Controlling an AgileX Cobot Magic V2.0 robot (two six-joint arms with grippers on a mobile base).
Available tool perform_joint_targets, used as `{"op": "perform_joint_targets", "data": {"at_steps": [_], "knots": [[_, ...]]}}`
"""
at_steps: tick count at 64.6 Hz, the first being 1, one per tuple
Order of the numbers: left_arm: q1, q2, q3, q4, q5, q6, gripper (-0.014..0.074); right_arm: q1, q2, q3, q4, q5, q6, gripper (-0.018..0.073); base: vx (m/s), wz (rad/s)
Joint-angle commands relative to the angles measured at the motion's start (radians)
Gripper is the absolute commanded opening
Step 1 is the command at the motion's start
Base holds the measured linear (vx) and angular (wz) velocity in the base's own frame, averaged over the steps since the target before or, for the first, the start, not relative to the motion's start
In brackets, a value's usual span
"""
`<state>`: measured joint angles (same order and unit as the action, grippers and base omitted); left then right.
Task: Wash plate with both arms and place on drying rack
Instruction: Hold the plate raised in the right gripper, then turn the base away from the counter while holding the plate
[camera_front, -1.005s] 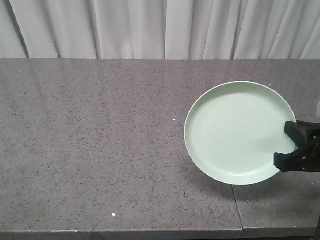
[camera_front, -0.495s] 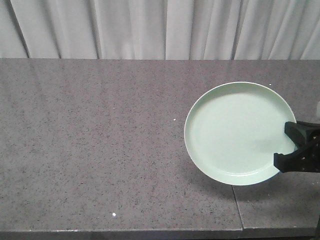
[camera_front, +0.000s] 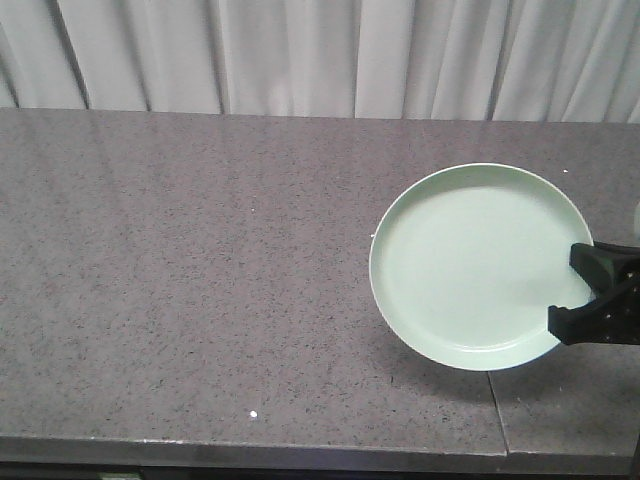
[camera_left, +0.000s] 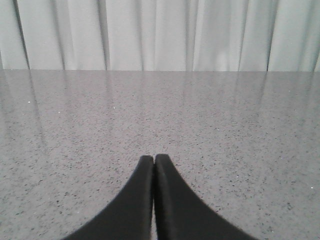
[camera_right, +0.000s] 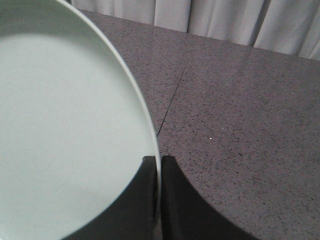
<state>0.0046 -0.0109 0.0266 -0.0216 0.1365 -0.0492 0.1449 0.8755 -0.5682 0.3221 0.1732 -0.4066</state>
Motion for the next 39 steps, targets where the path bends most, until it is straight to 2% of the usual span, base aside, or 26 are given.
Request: {"op": "perform_joint_targets", "data": {"at_steps": [1,39], "knots": [[-0.004,-0.016,0.02,-0.009,-0.073,-0.009,-0.0006,-0.001,-0.014,-0.026,0.005,-0.076,-0.005,-0.001,-0.04,0.17],[-0.004,-0.016,0.02,-0.009,-0.073,-0.009,-0.0006,-0.001,-0.014,-0.026,0.005,-0.075,-0.005,-0.001,-0.07,0.29]]}}
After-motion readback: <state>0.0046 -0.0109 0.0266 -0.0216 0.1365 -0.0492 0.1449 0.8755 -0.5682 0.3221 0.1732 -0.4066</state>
